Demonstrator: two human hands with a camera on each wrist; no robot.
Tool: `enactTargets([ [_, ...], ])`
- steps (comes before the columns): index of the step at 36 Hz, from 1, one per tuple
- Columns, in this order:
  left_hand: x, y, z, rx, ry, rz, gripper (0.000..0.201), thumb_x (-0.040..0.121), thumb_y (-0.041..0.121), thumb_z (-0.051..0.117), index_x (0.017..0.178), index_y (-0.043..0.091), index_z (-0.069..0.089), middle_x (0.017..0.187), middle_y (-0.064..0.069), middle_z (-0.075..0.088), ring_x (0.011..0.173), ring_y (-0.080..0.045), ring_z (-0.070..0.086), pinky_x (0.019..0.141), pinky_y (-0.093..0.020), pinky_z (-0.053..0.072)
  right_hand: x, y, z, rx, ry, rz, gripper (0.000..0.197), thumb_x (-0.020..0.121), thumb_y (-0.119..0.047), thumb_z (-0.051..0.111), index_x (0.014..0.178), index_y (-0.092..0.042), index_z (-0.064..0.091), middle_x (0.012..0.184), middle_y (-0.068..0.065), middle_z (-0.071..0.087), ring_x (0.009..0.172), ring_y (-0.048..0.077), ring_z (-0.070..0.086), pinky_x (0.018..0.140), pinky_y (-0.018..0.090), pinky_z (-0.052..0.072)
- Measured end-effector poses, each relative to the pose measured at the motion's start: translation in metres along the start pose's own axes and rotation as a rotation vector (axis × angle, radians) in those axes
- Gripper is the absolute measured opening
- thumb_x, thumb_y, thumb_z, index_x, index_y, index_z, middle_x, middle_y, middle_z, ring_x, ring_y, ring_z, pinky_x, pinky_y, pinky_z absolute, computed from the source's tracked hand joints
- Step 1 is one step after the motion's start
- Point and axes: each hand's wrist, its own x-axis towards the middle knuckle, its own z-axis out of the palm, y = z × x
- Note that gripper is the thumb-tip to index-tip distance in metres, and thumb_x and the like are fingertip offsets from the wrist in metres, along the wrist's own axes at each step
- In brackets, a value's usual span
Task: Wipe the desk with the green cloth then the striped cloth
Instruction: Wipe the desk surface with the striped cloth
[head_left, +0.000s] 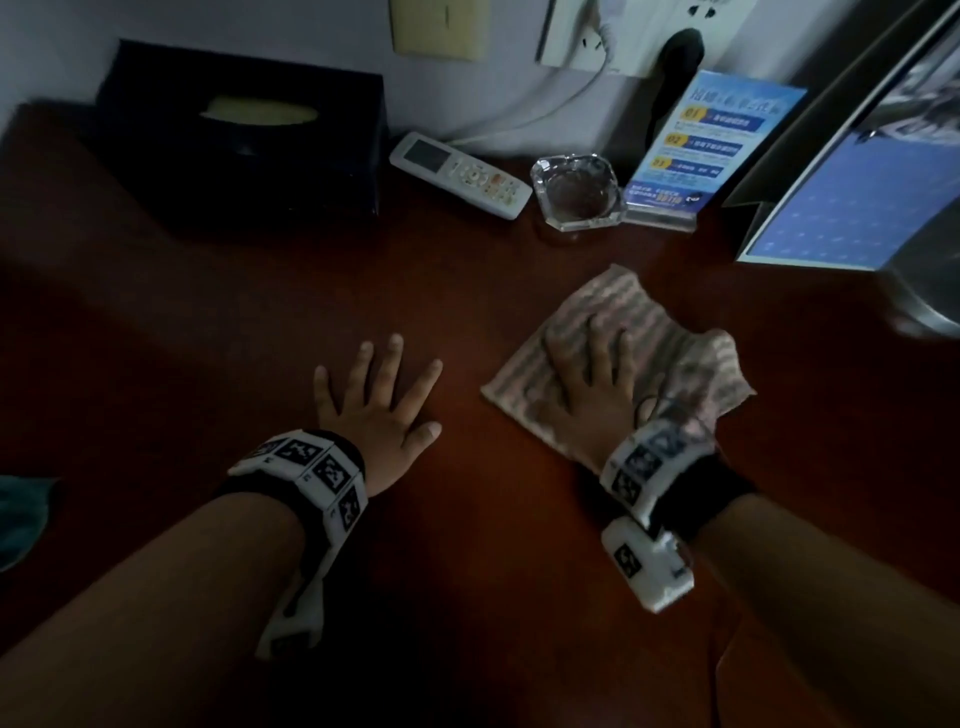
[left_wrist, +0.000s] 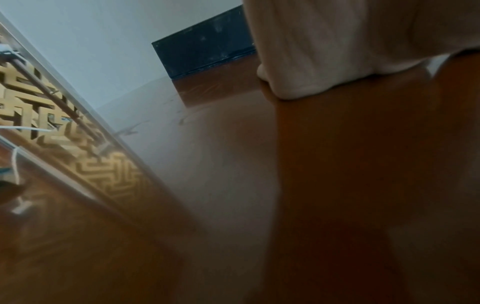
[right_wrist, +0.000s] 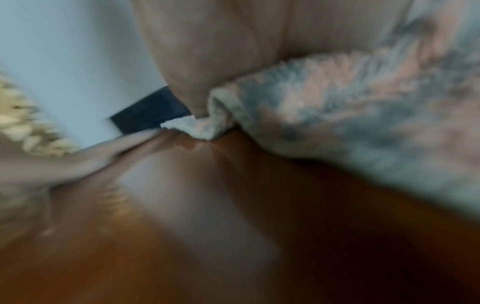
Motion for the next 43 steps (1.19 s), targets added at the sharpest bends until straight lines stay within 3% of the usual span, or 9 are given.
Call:
enactTargets([
  [4,-0.001,0.0,-0.001,-0.001,-0.002,-0.008,0.062,0.095,0.059,0.012,0.137,0.046,-0.031,0.141,0.003,-0.049,0.135,-0.025,-0.039,0.108,-0.061,-0.015,-0.073,-0.01,0.021,-0.096,-0.058,-0.113,0.072,0.076,-0.072,0.013,0.138,-0.055,-0.02,0.151,-0.004,-0.033,0.137,0.027,-0.034,0.103,0.072,0.003],
  [6,-0.001,0.0,-0.001,-0.008,-0.006,-0.007,0.062,0.095,0.059,0.012,0.137,0.046,-0.031,0.141,0.003,-0.05,0.135,-0.025,-0.039,0.108,-0.061,-0.015,-0.111,-0.015,0.025,-0.166,-0.064,-0.147,0.072,0.081,-0.068,0.021,0.145,-0.049,-0.003,0.158,0.003,-0.016,0.143,0.033,-0.014,0.098,0.071,0.0],
  [8,-0.001,0.0,-0.001,-0.008,-0.006,-0.005,0.061,0.095,0.06,0.011,0.137,0.046,-0.032,0.14,0.003,-0.05,0.134,-0.025,-0.039,0.108,-0.061,-0.015,-0.137,-0.02,0.027,-0.22,-0.088,-0.163,0.072,0.08,-0.066,0.031,0.147,-0.043,0.016,0.159,0.008,0.004,0.144,0.038,0.007,0.094,0.074,0.015],
  [10,-0.001,0.0,-0.001,-0.008,-0.009,-0.005,0.062,0.095,0.06,0.011,0.136,0.045,-0.032,0.14,0.003,-0.051,0.134,-0.025,-0.04,0.108,-0.061,-0.015,-0.149,-0.022,0.03,-0.227,-0.152,-0.162,0.074,0.079,-0.067,0.034,0.147,-0.042,0.019,0.159,0.009,0.007,0.143,0.04,0.009,0.092,0.074,0.023],
  [15,-0.001,-0.001,0.0,-0.01,-0.003,-0.002,0.062,0.095,0.059,0.011,0.136,0.045,-0.033,0.14,0.003,-0.051,0.133,-0.025,-0.04,0.107,-0.061,-0.016,-0.127,-0.024,0.027,-0.136,-0.155,-0.183,0.068,0.083,-0.075,0.022,0.138,-0.059,-0.015,0.152,-0.006,-0.032,0.138,0.028,-0.033,0.1,0.074,0.005],
  [19,0.002,-0.001,0.001,0.004,0.007,-0.013,0.062,0.095,0.059,0.01,0.136,0.045,-0.034,0.141,0.002,-0.05,0.135,-0.026,-0.039,0.107,-0.062,-0.015,-0.08,-0.026,0.02,-0.157,-0.117,-0.128,0.071,0.076,-0.078,0.017,0.128,-0.063,-0.029,0.144,-0.012,-0.043,0.135,0.024,-0.037,0.099,0.071,-0.012],
  [30,0.001,-0.002,0.001,0.011,0.019,0.013,0.061,0.096,0.058,0.012,0.138,0.044,-0.03,0.142,0.001,-0.048,0.135,-0.026,-0.038,0.108,-0.062,-0.014,0.036,-0.059,-0.023,-0.108,-0.124,0.003,0.066,0.084,-0.074,0.024,0.141,-0.057,-0.005,0.154,-0.01,-0.027,0.14,0.025,-0.028,0.104,0.07,-0.011],
  [37,0.001,0.0,0.0,0.032,0.02,-0.011,0.059,0.096,0.057,0.012,0.147,0.039,-0.011,0.143,0.001,-0.047,0.136,-0.027,-0.037,0.108,-0.061,-0.013,0.006,-0.066,-0.005,-0.074,-0.037,-0.013,0.066,0.085,-0.071,0.027,0.141,-0.056,-0.005,0.154,-0.01,-0.025,0.14,0.025,-0.028,0.104,0.068,-0.012],
  [43,0.004,0.001,0.007,0.007,0.105,-0.021,0.059,0.096,0.058,0.011,0.139,0.047,-0.028,0.146,0.004,-0.044,0.138,-0.025,-0.033,0.109,-0.06,-0.012,-0.078,-0.058,0.034,-0.06,-0.039,-0.157,0.074,0.076,-0.077,0.019,0.14,-0.056,-0.012,0.151,-0.009,-0.033,0.134,0.023,-0.038,0.103,0.074,0.003],
])
